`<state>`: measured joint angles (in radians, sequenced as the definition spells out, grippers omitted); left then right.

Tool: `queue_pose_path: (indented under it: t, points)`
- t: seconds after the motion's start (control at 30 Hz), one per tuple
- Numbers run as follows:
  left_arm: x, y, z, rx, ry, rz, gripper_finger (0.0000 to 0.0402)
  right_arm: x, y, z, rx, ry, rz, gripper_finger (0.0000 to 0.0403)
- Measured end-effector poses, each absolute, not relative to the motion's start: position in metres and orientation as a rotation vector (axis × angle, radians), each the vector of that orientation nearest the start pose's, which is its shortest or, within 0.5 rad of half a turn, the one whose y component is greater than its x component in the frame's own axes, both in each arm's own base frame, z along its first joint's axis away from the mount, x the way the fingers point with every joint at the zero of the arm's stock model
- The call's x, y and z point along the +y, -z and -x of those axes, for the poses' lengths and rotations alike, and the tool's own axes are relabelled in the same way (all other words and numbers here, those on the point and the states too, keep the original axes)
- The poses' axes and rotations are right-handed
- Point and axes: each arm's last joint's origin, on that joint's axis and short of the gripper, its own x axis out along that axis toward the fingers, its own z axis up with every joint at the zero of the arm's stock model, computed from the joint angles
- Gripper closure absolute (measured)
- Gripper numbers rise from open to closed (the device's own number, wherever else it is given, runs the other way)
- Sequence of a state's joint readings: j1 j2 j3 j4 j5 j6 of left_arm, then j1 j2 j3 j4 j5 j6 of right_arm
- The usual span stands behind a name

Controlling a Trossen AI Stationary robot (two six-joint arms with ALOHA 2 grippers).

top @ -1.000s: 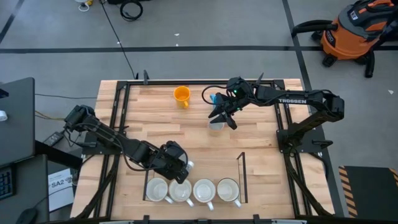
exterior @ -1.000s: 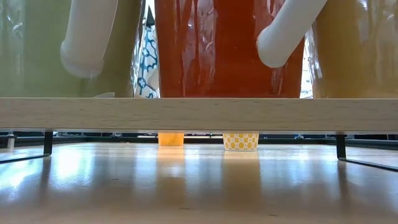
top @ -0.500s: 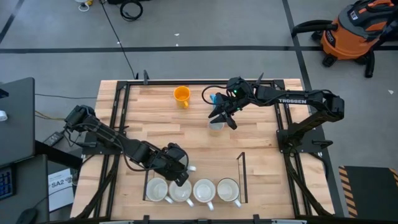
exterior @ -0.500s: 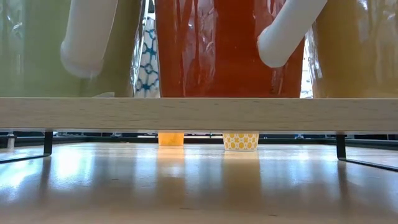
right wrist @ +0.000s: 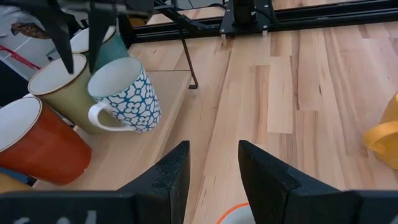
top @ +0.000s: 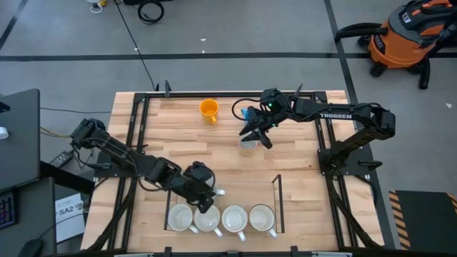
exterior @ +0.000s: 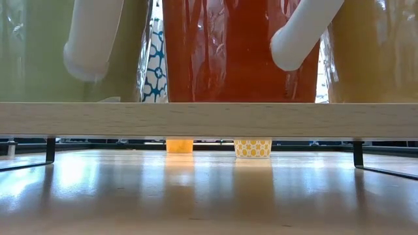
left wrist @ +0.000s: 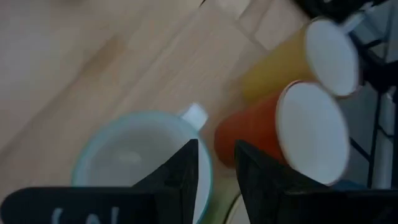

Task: Place coffee mugs
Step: Put the blue patterned mug on the shelf

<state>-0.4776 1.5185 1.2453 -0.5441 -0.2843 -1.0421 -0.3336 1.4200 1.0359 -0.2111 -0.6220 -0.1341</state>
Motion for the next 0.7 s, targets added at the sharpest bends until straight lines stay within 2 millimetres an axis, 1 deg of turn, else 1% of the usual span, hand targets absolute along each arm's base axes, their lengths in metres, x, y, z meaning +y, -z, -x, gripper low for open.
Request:
queue_pose_path:
  t: [0.1,0.23,0.37,0.47,0.6,0.7]
  points:
    - [-0.130,-0.300,-0.289,0.730,-0.196,0.624,0.0292,-0.084,-0.277,-0.294,0.509,-0.314,-0.145,0.0261]
    - [-0.115,-0.306,-0.290,0.722,-0.176,0.488,0.0292,-0.084,-0.277,-0.294,0.509,-0.314,-0.145,0.0261]
    - [-0.106,-0.302,-0.292,0.769,-0.119,0.317,0.0292,-0.084,-0.277,-0.294,0.510,-0.313,-0.145,0.0261]
    - [-0.100,-0.296,-0.292,0.853,-0.057,0.221,0.0292,-0.084,-0.277,-0.294,0.510,-0.313,-0.145,0.0262]
    - [-0.093,-0.293,-0.290,0.901,-0.045,0.146,0.0292,-0.084,-0.277,-0.294,0.510,-0.313,-0.145,0.0262]
    - [-0.091,-0.292,-0.290,0.914,-0.032,0.112,0.0292,-0.084,-0.277,-0.294,0.510,-0.314,-0.145,0.0262]
